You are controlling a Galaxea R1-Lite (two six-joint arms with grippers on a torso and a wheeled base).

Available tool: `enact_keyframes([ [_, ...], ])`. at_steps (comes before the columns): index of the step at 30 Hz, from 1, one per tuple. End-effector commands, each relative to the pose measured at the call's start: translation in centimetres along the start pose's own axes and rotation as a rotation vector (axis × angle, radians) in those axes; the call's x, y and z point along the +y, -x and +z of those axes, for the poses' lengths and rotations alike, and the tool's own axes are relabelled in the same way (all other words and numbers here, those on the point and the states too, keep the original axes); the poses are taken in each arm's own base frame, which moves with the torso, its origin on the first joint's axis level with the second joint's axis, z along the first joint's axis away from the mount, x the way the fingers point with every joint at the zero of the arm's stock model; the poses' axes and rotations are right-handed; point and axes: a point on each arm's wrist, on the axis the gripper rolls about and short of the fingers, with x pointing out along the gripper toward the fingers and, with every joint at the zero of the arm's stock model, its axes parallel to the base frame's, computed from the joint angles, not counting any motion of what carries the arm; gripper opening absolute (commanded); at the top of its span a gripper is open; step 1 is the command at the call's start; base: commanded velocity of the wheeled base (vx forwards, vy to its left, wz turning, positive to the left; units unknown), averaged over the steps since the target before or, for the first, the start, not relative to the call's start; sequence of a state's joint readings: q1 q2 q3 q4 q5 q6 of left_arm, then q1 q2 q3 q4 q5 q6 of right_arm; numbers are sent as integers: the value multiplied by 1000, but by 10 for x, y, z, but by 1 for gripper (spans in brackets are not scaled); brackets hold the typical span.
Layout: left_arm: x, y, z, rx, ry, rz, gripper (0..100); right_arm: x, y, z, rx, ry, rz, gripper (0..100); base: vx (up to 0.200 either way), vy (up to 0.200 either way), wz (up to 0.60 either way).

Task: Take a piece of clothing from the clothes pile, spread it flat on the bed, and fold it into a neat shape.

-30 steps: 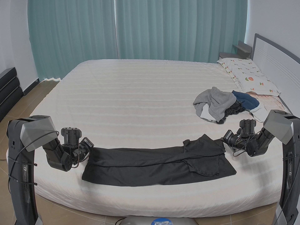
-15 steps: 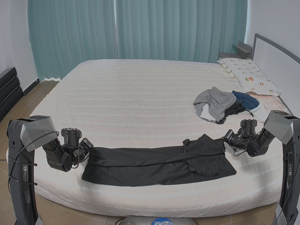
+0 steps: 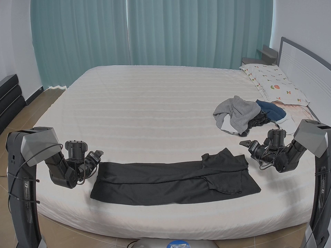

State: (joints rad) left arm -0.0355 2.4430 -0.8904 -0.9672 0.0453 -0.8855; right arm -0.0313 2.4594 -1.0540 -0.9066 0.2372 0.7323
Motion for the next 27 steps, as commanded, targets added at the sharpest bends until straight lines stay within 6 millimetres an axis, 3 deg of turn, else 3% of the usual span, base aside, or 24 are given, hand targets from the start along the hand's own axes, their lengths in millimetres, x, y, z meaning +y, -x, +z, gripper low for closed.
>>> enact_keyframes([
  [1,-1,1,3,-9,13,-6,100,21,24,10,-42,73,51,100,0,0,0],
  [5,-2,1,3,-10,16,-7,100,26,30,9,-65,108,90,100,0,0,0],
  [12,-1,1,4,-11,18,-8,100,35,18,-16,59,137,186,100,0,0,0],
  [27,0,1,2,-7,17,-3,100,11,-11,-38,121,189,156,100,0,0,0],
])
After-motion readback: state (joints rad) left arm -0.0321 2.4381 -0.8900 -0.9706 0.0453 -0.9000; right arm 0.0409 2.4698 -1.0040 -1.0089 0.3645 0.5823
